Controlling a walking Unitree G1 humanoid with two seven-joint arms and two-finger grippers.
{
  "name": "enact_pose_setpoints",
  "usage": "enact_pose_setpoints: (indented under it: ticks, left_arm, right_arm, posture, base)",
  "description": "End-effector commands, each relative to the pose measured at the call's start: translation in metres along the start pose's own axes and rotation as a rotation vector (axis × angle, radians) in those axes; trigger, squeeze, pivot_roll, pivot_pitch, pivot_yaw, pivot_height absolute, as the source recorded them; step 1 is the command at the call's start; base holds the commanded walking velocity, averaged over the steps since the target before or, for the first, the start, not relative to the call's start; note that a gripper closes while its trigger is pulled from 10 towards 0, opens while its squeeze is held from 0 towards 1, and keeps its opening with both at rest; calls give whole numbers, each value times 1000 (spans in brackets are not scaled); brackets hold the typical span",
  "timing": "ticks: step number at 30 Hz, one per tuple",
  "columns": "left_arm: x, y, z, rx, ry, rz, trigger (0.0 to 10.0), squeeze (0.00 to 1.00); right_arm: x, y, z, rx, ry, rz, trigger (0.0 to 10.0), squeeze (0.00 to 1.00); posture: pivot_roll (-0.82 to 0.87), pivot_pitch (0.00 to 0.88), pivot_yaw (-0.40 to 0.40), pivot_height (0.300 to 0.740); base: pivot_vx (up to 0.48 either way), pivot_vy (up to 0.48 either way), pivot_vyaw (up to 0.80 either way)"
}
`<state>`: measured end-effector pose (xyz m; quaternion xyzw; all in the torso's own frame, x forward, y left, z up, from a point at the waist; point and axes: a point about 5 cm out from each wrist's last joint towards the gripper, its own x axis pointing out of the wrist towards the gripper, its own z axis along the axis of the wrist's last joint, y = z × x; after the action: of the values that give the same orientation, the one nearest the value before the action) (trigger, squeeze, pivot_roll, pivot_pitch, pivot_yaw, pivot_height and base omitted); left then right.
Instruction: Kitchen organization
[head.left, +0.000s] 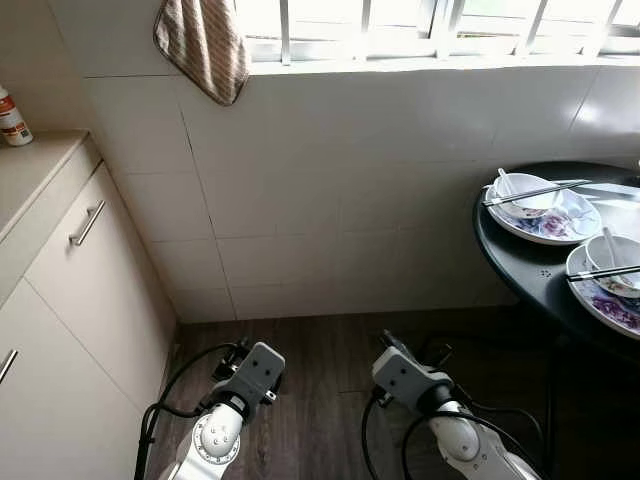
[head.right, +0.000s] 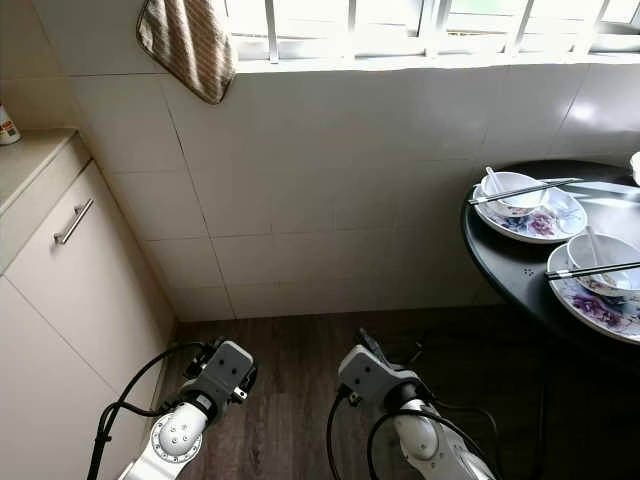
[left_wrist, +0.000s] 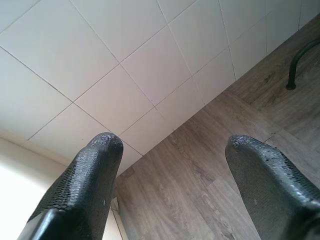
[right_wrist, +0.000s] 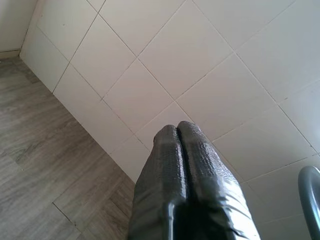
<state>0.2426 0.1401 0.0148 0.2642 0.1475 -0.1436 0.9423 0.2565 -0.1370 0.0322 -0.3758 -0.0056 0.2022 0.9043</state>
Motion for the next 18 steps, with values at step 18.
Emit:
enact_pose_setpoints:
  ticks: [18]
  left_arm:
    - [-3,1,-8,-304,-26,41,10000,0]
  right_arm:
    - [-2,13,-25,547,204,39,10000,0]
  posture:
    - [49,0,-45,740]
  base:
    - [0,0,0]
